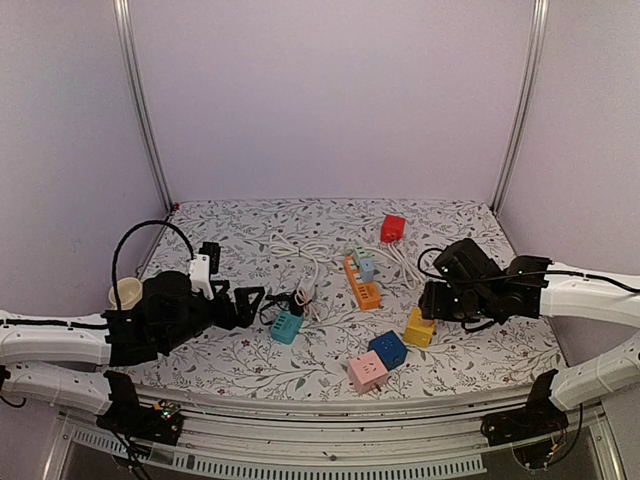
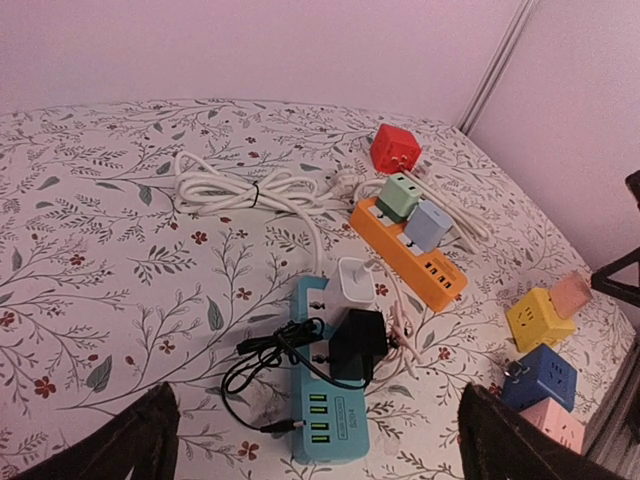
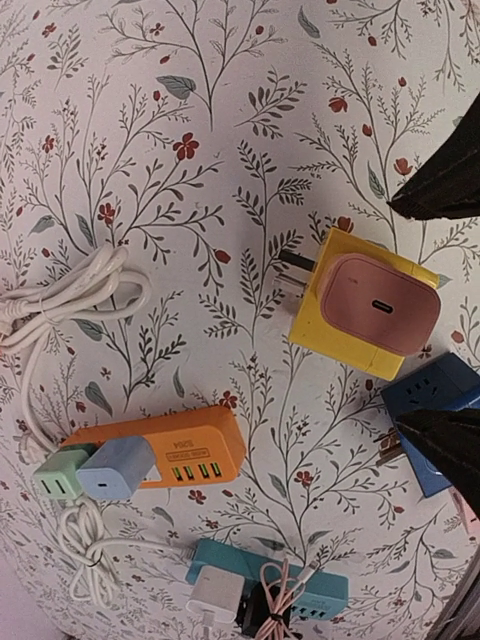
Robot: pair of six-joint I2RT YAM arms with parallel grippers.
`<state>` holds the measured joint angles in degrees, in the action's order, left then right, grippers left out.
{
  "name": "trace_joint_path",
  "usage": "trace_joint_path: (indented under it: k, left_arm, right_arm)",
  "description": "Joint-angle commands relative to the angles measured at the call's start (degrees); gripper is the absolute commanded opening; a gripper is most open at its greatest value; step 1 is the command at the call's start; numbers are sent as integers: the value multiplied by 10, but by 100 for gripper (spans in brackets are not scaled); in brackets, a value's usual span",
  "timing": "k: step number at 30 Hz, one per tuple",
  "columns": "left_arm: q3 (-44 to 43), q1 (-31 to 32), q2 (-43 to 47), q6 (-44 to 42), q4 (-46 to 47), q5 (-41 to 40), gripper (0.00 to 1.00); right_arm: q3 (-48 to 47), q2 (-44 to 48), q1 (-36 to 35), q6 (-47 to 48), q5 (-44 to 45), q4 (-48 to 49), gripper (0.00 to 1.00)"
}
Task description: Pull the plug off the socket
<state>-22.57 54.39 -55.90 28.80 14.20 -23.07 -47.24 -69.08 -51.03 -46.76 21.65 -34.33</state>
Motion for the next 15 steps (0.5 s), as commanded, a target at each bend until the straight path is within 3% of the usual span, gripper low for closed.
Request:
trace_joint_path:
  k: [1,7,15]
  left_arm:
    - [-14,8,-3,2,-6,-8,97]
    - [-14,8,-2,3,-7,-8,97]
    - [-17,9,0,3,-7,-3,97]
  right_arm:
    - [-3,-14,-5,-6,-13,0,57]
    - [-13,-46,-4,12,-20,-2,49]
    - [-43,-87,-4,36,-16,-7,50]
